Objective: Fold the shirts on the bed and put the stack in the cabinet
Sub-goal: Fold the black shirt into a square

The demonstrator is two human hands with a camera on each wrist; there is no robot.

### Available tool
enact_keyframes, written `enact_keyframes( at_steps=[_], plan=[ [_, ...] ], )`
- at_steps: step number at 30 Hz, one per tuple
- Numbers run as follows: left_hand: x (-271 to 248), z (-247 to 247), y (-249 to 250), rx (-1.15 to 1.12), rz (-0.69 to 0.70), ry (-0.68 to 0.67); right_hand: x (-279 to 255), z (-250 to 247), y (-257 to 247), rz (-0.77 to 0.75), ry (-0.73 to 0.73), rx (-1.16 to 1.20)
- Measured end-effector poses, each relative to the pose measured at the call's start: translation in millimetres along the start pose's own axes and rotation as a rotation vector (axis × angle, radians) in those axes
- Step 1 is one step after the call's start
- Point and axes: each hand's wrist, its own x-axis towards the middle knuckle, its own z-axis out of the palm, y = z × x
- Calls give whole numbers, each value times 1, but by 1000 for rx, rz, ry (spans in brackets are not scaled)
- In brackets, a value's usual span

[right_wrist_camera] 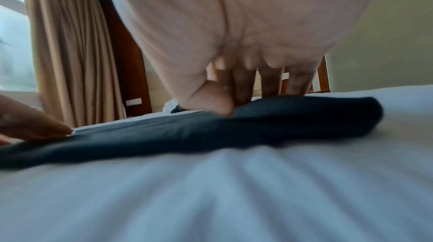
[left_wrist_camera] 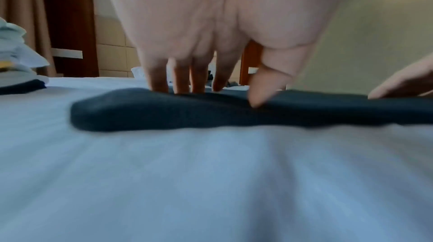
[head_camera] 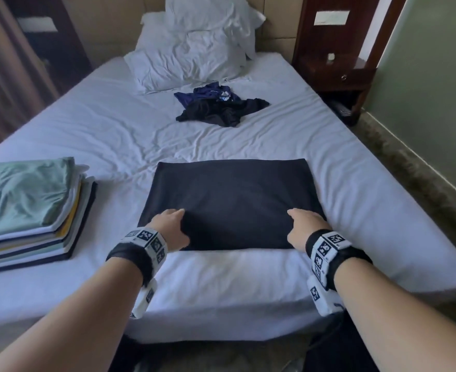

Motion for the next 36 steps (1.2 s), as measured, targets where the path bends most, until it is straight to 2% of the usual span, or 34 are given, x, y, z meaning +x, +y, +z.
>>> enact_keyframes(
  at_steps=[3, 6, 10, 15, 17, 22, 24, 28, 31, 36],
  plan=[
    [-10, 21, -4, 160, 14, -182, -8, 23, 9, -23, -132, -114],
    [-9, 22, -5, 240, 34, -218, -4, 22, 15, -23, -223, -120],
    [4, 12, -8, 279, 59, -219, 5, 4, 16, -58, -281, -124],
    [18, -1, -20, 87, 6, -138, 22, -13, 19, -54, -201, -41],
    [26, -5, -24, 80, 0, -115, 29, -20, 19, -54, -189, -39],
    [40, -16, -17, 164, -46, -150, 31, -28, 24, -34, -279, 20],
    [44, -17, -19, 125, -63, -126, 32, -23, 30, -40, -308, 41],
    [59, -7, -31, 102, -87, -86, 35, -16, 34, -59, -226, 33],
    [47, -14, -22, 80, -137, -81, 38, -13, 35, -55, -133, 78],
    [44, -15, -21, 168, -60, -84, 52, -16, 35, 29, -60, 205]
  ],
)
